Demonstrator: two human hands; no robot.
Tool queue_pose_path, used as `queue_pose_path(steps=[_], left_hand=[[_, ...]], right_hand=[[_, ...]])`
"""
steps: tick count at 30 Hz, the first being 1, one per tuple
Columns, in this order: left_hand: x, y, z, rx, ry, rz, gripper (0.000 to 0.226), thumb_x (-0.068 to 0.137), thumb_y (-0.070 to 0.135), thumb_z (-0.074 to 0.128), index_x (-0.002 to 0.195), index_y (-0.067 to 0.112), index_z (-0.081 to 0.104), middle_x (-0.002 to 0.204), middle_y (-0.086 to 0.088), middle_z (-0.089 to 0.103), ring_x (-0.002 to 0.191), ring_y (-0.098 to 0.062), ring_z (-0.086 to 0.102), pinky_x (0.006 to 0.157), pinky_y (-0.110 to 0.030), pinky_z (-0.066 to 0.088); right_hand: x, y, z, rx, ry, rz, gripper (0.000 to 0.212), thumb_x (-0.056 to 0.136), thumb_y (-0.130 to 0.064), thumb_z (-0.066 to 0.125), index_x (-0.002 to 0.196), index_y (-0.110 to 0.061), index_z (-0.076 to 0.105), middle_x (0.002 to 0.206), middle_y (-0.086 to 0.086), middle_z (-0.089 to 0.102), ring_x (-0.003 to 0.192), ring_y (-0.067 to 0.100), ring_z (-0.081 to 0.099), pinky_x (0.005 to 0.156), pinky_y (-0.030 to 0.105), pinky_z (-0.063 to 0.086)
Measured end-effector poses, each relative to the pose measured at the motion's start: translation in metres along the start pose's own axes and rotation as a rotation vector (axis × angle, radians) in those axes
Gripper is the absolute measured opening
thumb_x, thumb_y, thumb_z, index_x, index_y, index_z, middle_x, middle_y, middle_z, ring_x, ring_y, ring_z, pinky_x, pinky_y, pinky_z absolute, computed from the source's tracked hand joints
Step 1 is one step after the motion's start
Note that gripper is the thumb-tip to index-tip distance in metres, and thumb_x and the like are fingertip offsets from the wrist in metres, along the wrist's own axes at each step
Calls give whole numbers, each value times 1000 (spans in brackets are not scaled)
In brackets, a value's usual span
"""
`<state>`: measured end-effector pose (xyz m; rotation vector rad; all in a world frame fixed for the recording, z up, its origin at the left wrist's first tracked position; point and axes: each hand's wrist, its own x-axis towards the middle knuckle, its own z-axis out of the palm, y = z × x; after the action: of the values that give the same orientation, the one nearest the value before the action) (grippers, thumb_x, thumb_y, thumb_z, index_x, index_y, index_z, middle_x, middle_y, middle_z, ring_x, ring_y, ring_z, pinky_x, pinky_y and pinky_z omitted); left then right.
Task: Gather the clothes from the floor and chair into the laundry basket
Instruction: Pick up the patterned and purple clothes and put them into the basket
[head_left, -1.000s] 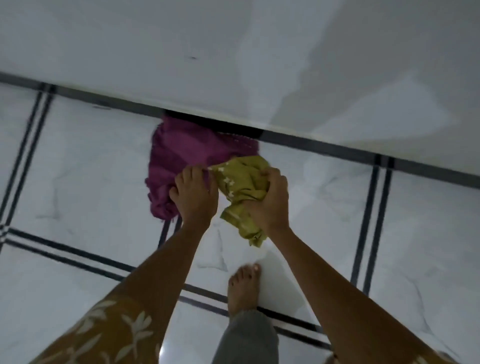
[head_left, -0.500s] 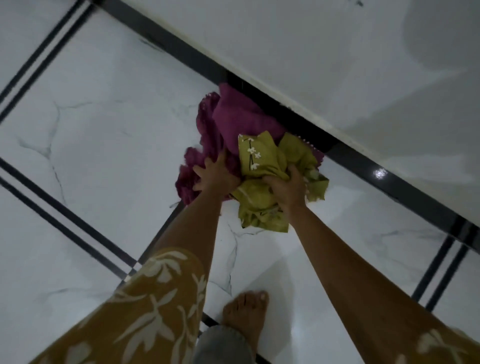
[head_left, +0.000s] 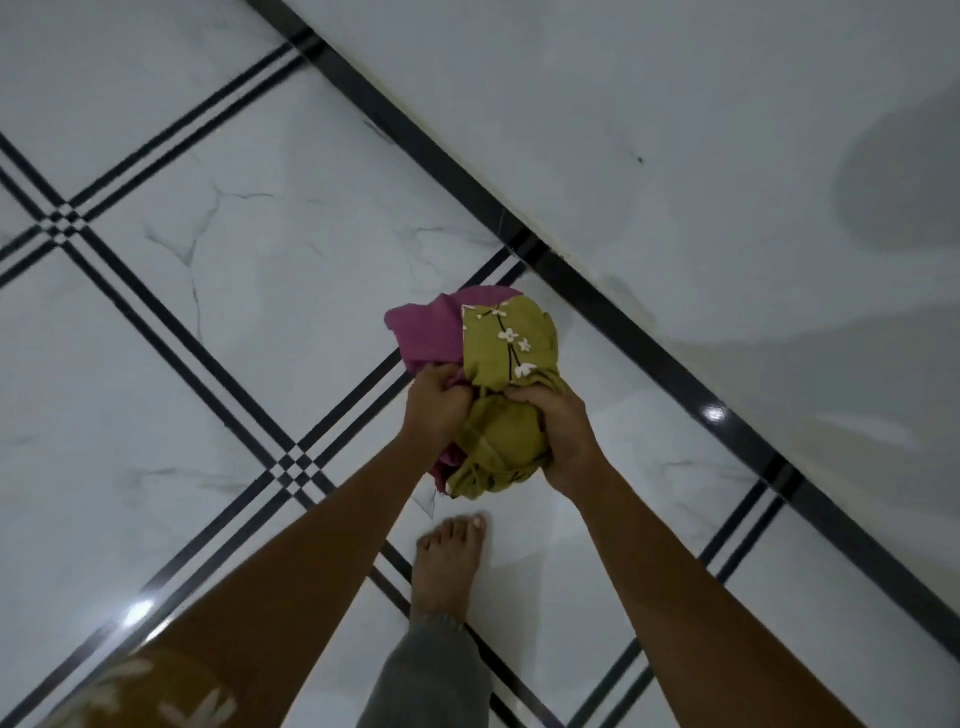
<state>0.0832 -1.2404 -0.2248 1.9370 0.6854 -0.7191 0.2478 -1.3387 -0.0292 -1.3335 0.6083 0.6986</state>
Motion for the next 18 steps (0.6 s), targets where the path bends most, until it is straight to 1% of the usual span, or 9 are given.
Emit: queue_pose_path(steps=[1,2,3,4,5,6,9,13,18], left_hand=[[0,-27,7,-5,75,70,79,75,22,71,138,20,23,130,-10,54,114,-30,55,90,-45,48],[-5,-4,-16,19,141,119,83,74,22,71,139,20,21,132,-9,52,117,-28,53,94,-42,46],[-14,20,-44,36,251,158,83,73,21,71,141,20,23,133,-7,51,118,-24,51,99,-33,42],[-38,69,-77,-50,206,108,79,72,16,71,140,18,31,129,-4,53,115,-16,51,100,-17,37],[-64,117,-107,-98,218,107,64,72,10,70,132,15,47,118,-1,55,105,-10,50,91,-3,33],[-97,158,-131,-21,324,177,43,74,5,65,116,12,60,107,-1,56,96,-9,50,79,-1,36],[-198,221,-155,-267,283,313,13,73,6,52,79,3,63,93,-12,60,83,-23,56,69,-26,43],[-293,199,-134,-285,247,323,29,60,16,46,78,1,63,87,-13,63,78,-23,58,65,-28,42],[-394,181,-100,-278,151,392,20,60,16,45,71,6,60,79,-15,60,74,-25,57,71,-40,48]], right_hand=[[-17,-6,0,-11,2,-29,49,63,-22,76,111,-18,68,107,8,72,97,28,68,78,37,58],[-40,-13,0,-20,5,-60,50,62,-22,75,111,-17,68,106,8,72,96,28,68,75,36,57],[-60,-18,-1,-14,5,-82,51,62,-22,75,112,-17,67,106,8,72,96,27,68,73,35,57],[-80,-22,-1,-9,5,-96,52,61,-22,75,112,-17,67,106,8,72,96,27,67,72,34,56],[-104,-25,-2,0,-5,-115,52,61,-21,75,112,-16,67,106,8,71,97,27,67,72,34,56],[-125,-25,-4,9,-18,-134,51,62,-21,75,112,-16,67,107,9,71,97,27,67,72,34,56],[-184,-19,-11,30,-47,-165,47,64,-17,75,110,-14,68,107,10,72,98,28,68,76,35,57],[-272,2,-31,19,-22,-179,46,63,-18,76,108,-14,69,105,11,72,99,31,68,86,44,57],[-386,45,-67,122,80,-249,41,59,-16,76,99,-21,72,100,7,74,96,28,69,83,41,57]])
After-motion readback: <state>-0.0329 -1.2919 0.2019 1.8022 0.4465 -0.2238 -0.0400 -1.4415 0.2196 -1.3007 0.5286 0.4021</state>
